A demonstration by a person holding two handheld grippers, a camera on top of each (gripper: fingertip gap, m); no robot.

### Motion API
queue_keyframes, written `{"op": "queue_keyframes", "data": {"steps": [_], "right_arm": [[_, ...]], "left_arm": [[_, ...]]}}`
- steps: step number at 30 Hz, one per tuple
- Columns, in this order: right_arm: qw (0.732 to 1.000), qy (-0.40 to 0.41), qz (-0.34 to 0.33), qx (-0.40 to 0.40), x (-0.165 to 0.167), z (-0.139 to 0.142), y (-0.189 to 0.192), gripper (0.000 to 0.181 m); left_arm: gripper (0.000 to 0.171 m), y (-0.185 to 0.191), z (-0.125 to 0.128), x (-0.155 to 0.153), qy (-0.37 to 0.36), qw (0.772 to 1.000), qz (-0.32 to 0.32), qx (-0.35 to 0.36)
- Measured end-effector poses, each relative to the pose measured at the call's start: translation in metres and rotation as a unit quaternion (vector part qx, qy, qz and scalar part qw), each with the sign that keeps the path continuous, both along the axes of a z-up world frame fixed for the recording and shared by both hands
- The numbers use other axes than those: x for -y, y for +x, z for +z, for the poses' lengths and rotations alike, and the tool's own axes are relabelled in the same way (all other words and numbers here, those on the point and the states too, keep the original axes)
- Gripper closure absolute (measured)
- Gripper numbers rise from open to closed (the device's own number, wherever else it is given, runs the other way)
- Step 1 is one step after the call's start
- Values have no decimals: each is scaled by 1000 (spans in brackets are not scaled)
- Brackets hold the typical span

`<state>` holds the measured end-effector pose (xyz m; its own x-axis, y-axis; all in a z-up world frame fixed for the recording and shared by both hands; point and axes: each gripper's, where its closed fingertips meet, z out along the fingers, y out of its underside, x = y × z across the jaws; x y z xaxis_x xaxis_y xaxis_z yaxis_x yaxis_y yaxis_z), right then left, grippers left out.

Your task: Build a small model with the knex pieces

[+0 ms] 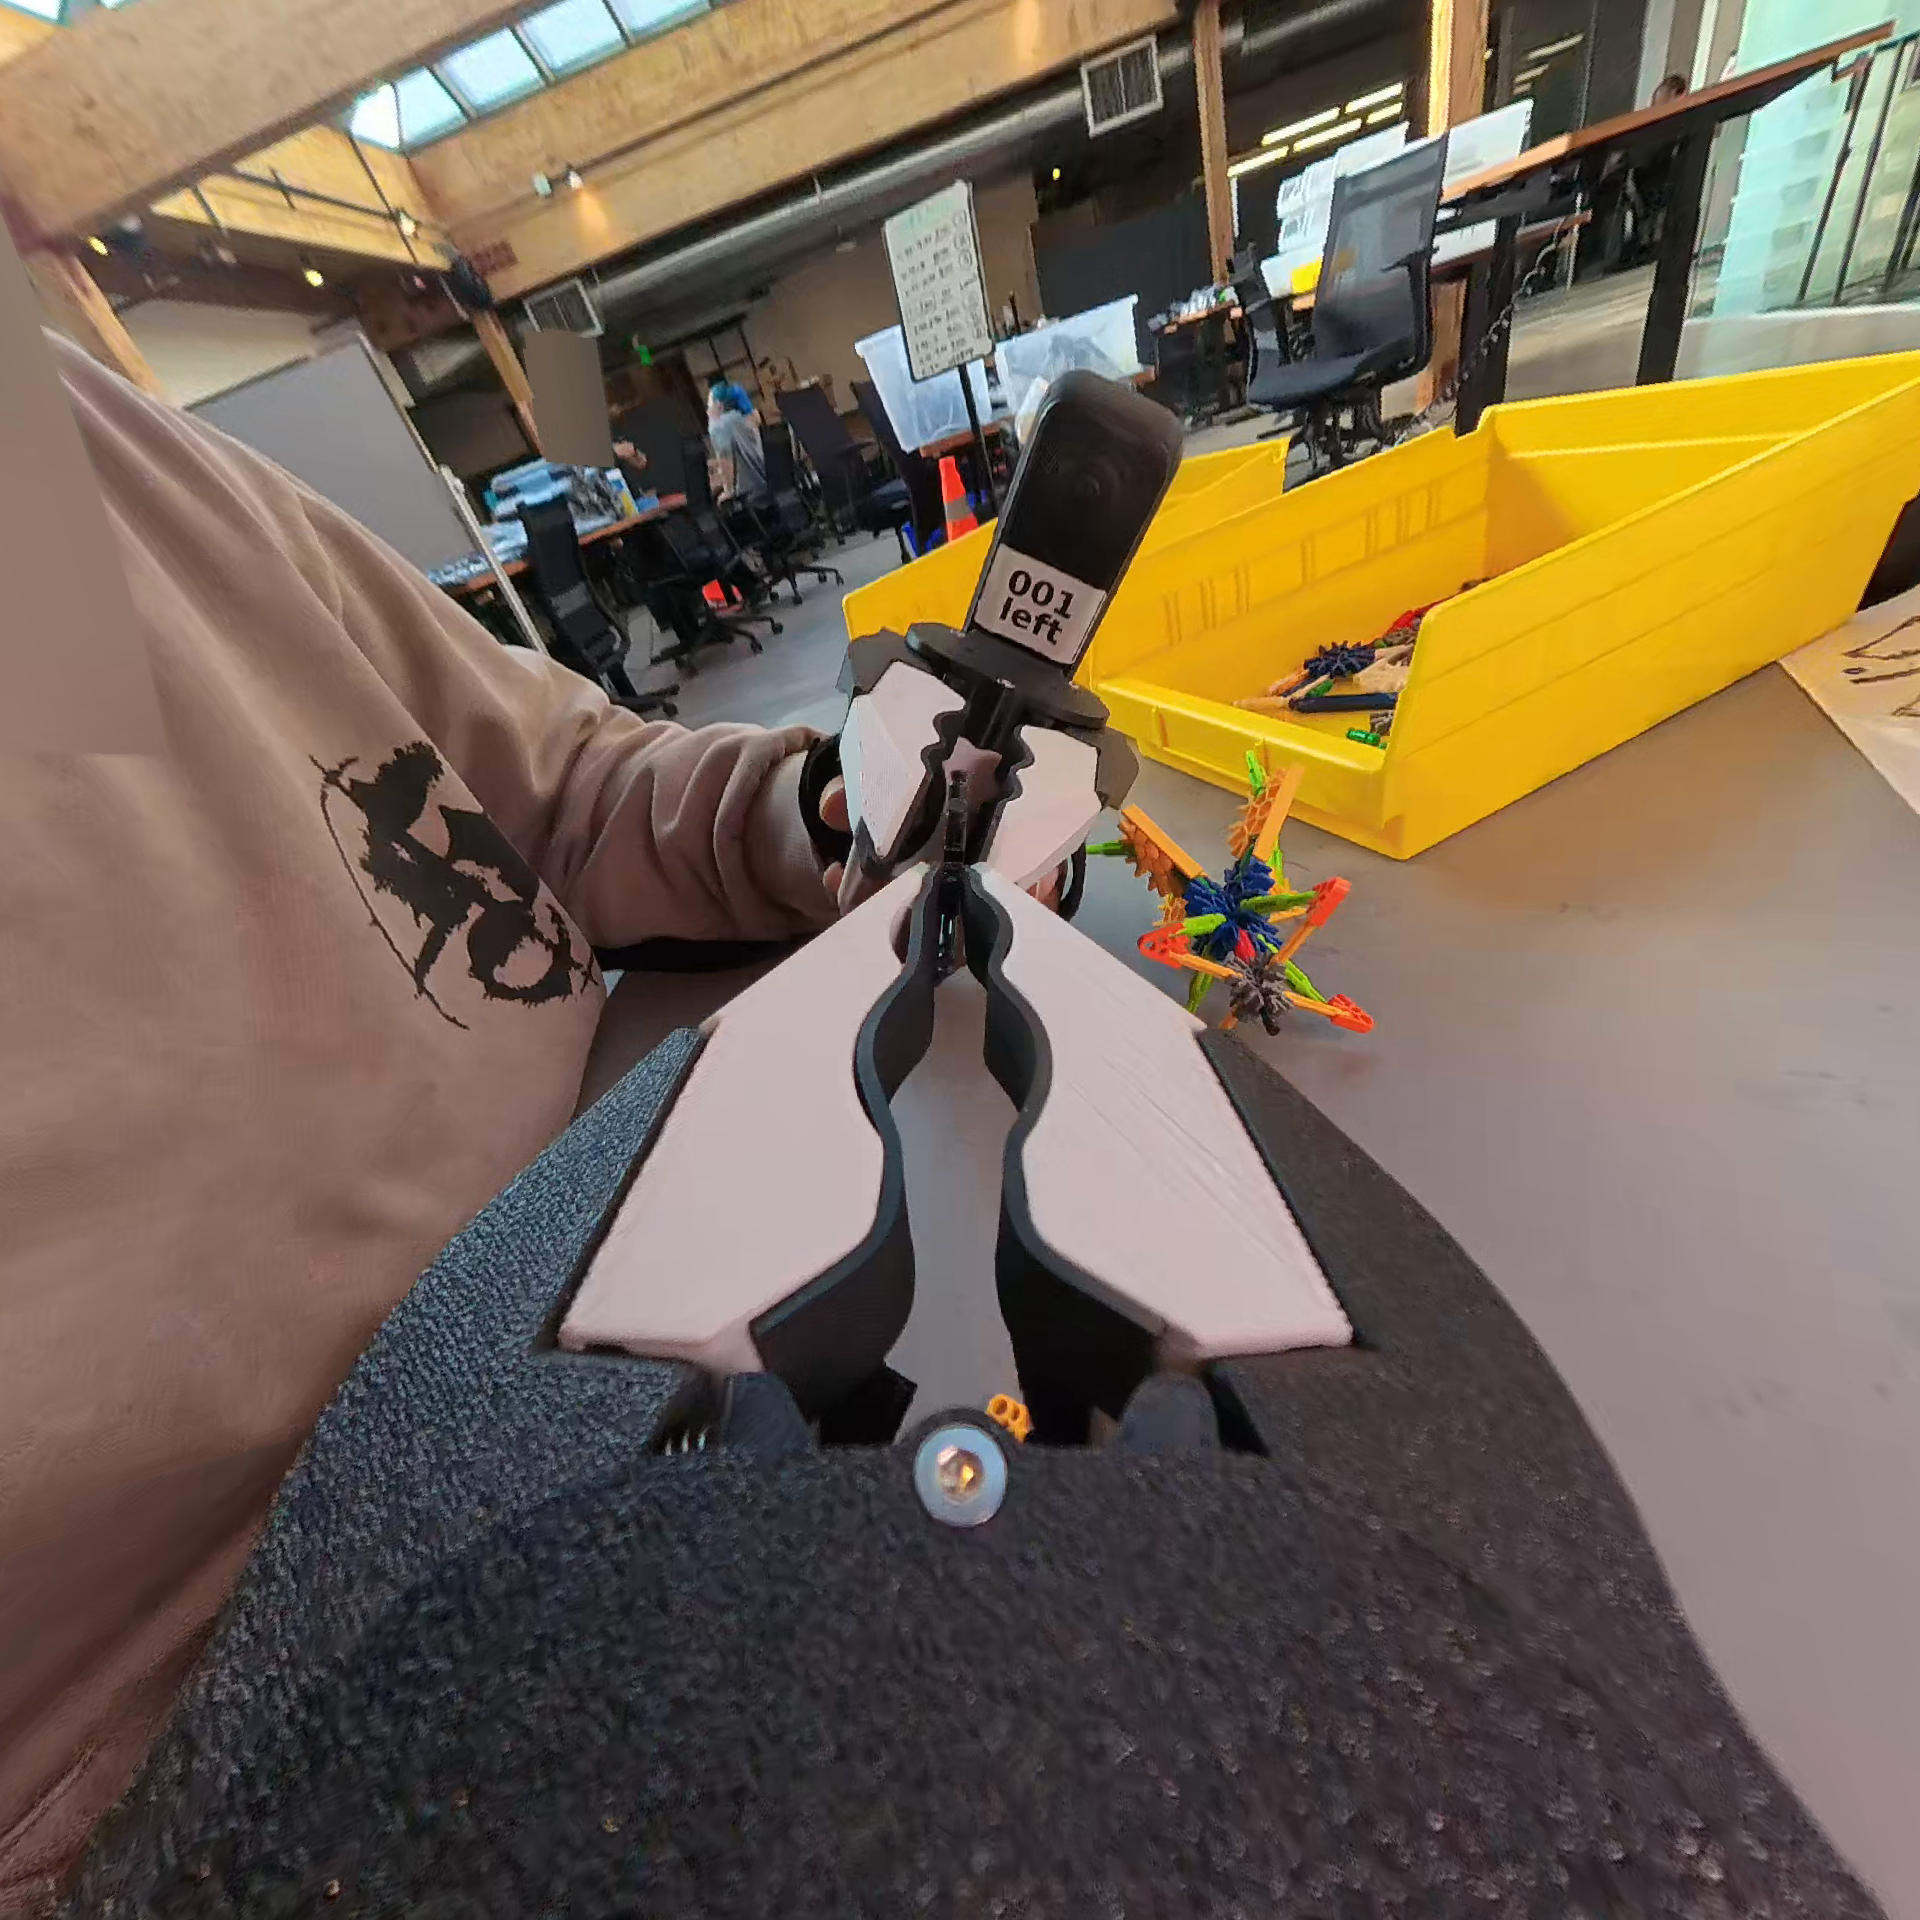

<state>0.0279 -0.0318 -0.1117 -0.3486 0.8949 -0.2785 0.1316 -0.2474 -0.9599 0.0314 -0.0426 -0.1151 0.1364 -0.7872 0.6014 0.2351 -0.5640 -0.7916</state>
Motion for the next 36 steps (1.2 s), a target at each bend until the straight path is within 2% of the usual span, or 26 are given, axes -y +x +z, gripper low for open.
{"op": "queue_keyframes", "data": {"steps": [4,6,11,16,18,20,23,26,29,36], "right_arm": [[998,-51,-11,-30,-5,5,-4,180],[998,-62,-9,-30,-4,2,-7,180],[997,-81,1,-11,-3,-4,-8,180],[999,-13,21,26,5,-20,-4,179],[999,9,16,39,3,-23,-2,167],[1000,5,12,27,1,-15,0,158],[999,18,8,31,0,-12,2,159],[995,64,20,80,7,-32,2,163],[990,76,46,110,16,-45,3,180],[988,65,54,127,13,-48,10,180]], "left_arm": [[160,-2,0,-6,22,999,36,-13],[167,-5,1,-9,27,998,51,-16],[168,-9,0,-11,42,997,60,-37],[168,-5,-7,-7,56,995,48,-69],[168,-3,-10,-6,63,993,44,-91],[168,-1,-17,-4,67,990,37,-120],[168,6,-36,0,82,977,25,-194],[168,16,-54,6,101,963,6,-250],[169,17,-60,7,105,957,3,-270],[169,14,-57,7,106,959,2,-264]]}}
